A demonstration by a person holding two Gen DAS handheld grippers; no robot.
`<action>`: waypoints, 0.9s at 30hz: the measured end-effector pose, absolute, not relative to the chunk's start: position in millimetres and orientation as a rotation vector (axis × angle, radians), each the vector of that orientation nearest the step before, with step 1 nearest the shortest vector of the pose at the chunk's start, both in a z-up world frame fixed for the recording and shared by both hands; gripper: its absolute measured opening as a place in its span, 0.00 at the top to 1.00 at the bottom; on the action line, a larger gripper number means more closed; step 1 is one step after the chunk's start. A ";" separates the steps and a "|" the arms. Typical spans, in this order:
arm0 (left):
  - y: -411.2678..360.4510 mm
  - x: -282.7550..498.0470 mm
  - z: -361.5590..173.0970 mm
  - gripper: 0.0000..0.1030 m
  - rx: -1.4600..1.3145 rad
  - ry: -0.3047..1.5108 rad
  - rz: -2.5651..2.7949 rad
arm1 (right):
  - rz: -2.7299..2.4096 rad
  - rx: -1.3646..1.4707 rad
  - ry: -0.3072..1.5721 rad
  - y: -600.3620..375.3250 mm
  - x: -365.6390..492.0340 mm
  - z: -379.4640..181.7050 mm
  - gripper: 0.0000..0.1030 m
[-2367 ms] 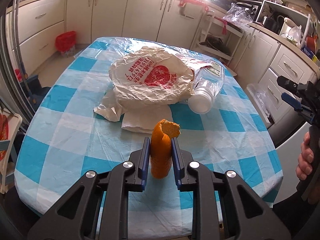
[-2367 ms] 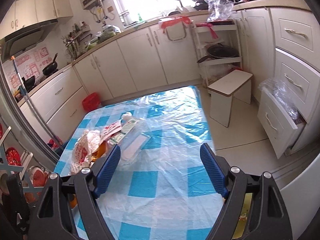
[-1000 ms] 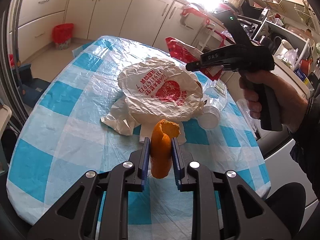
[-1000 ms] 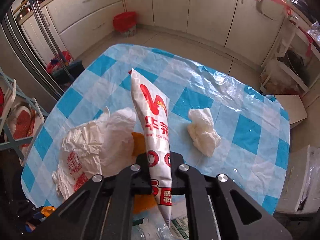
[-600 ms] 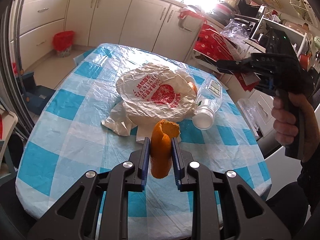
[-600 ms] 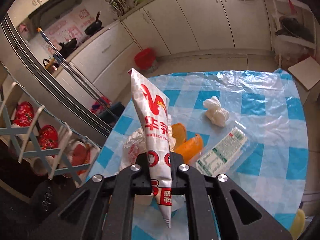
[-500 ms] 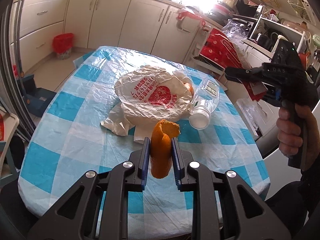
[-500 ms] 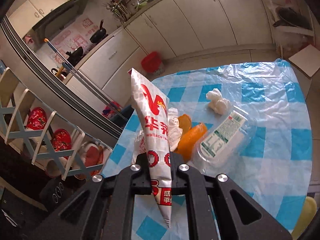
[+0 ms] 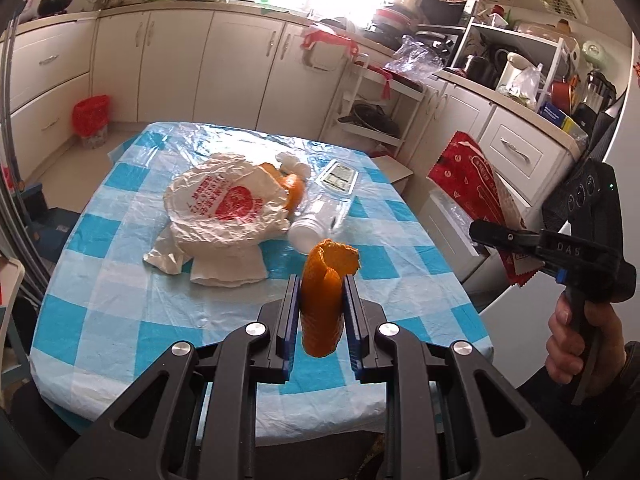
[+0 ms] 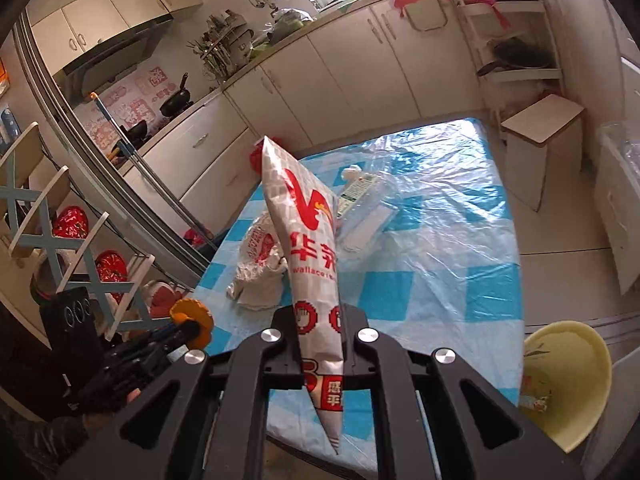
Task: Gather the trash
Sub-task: 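Carry the paper bag to the bucket and release it from the right tool, then open the left tool over the bucket to drop the orange peel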
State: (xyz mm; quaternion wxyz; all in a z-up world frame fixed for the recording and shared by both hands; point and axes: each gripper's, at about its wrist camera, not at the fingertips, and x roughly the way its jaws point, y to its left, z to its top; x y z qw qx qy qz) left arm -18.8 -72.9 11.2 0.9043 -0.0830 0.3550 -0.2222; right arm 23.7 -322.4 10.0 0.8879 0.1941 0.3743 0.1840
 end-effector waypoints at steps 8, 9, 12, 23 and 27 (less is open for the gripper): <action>-137.4 -33.6 29.2 0.81 -0.120 0.722 -0.576 | 0.144 0.446 0.793 -391.0 -13.5 -17.1 0.92; -147.2 -35.1 30.2 0.81 -0.114 0.724 -0.594 | 0.115 0.454 0.794 -400.8 -19.4 -19.9 0.92; -175.5 -38.9 31.2 0.81 -0.090 0.732 -0.642 | 0.021 0.503 0.821 -430.3 -32.6 -33.4 0.92; -266.3 -46.3 20.6 0.81 -0.005 0.763 -0.753 | -0.252 0.686 1.177 -496.9 -3.5 -131.6 0.63; -285.6 -42.6 11.4 0.81 0.016 0.786 -0.762 | -0.298 0.711 1.210 -504.5 4.2 -139.2 0.41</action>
